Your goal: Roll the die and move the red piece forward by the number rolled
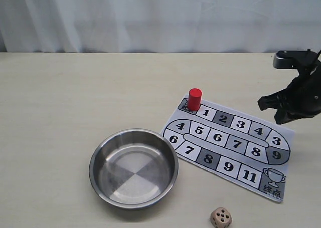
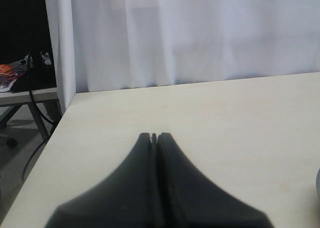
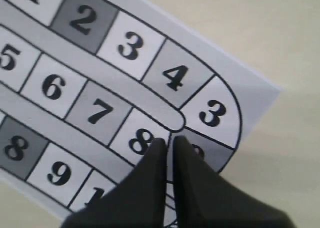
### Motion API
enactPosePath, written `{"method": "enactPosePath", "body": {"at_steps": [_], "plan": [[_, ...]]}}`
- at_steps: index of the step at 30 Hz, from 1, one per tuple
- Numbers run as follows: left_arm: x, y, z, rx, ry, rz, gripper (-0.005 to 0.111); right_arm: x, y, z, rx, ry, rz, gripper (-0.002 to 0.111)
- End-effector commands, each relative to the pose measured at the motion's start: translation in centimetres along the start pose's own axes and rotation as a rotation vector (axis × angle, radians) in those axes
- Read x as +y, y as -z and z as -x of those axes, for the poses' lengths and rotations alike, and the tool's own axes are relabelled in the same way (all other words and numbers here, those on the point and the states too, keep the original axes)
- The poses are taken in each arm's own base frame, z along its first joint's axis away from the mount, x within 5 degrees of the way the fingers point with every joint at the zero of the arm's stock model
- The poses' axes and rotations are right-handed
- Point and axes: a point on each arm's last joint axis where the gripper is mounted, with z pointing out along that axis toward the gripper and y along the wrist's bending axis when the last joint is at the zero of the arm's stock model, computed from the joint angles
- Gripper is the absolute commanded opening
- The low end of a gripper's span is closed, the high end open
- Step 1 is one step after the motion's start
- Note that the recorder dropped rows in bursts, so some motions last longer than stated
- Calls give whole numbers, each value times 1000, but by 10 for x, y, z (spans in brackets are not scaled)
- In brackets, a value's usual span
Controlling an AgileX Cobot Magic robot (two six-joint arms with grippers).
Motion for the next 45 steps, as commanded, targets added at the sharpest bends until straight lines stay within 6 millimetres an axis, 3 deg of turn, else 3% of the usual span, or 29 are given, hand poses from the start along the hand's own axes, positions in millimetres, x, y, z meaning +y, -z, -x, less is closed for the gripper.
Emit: {"method": "enactPosePath", "body": {"at_steps": [1, 6, 13, 19, 23, 28, 33, 40, 45], "plan": [[0, 0, 0, -11, 8, 0, 0, 9, 19, -4, -14, 122, 74, 4], [0, 0, 0, -11, 8, 0, 0, 20, 35, -19, 80, 274, 130, 4], [0, 0, 0, -11, 8, 0, 0, 77, 48, -36, 170, 628, 187, 4], [0, 0, 0, -11, 8, 0, 0, 112, 46, -55, 256, 795, 207, 4], [0, 0, 0, -11, 8, 0, 0, 127, 36, -78, 326, 927, 237, 4], [0, 0, 0, -11, 8, 0, 0, 125, 17, -114, 471, 1059, 226, 4], [0, 0, 0, -11, 8, 0, 0, 115, 4, -135, 525, 1062, 216, 4], [0, 0, 0, -11, 8, 0, 0, 113, -19, -143, 341, 1040, 180, 4], [0, 0, 0, -11, 8, 0, 0, 118, -21, -140, 255, 977, 202, 4]]}}
